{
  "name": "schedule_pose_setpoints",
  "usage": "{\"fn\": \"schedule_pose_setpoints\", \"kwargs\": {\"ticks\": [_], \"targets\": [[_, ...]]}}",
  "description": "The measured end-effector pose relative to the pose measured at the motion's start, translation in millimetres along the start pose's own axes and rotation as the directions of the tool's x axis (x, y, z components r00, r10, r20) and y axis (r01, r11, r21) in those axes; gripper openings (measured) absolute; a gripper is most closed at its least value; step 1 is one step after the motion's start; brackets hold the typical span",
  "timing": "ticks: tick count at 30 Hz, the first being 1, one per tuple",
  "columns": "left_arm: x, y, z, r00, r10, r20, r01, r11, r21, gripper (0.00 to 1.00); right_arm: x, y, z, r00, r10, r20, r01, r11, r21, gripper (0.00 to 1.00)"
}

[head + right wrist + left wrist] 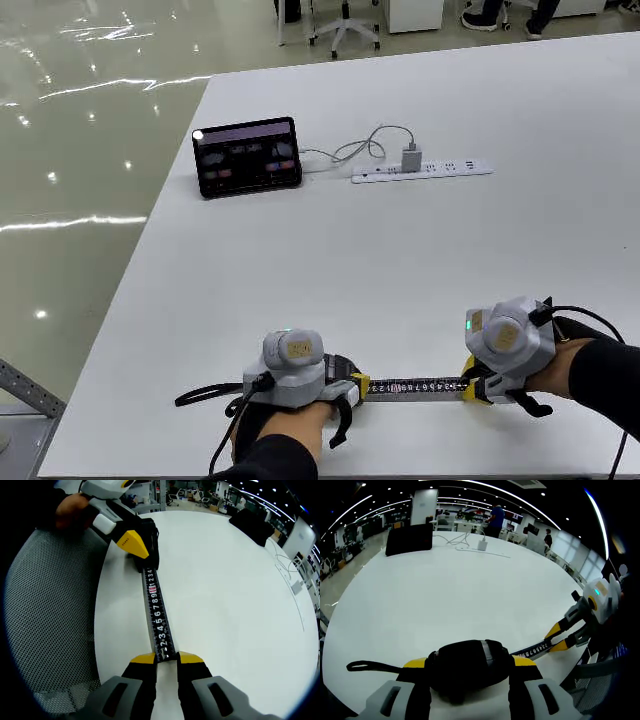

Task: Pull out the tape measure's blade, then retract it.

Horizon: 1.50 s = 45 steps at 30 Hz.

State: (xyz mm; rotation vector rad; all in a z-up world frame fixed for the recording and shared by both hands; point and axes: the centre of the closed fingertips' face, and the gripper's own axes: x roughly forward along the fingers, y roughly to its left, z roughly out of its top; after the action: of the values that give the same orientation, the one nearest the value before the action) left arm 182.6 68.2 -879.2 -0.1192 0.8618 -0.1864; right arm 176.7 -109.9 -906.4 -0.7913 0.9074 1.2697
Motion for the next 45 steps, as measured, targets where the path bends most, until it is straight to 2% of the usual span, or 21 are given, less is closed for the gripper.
{"fn": "schedule_pose_setpoints", "kwargs": {"ticks": [45], "targets": [[-0.4,-0.3,-0.2,1.0000,-0.001,-0.001,0.001,1.000,-0.003,0.58,14.5,7.4,27.1,0.9997,0.014,0.020,-0.013,0.999,-0.030,0.11]]}}
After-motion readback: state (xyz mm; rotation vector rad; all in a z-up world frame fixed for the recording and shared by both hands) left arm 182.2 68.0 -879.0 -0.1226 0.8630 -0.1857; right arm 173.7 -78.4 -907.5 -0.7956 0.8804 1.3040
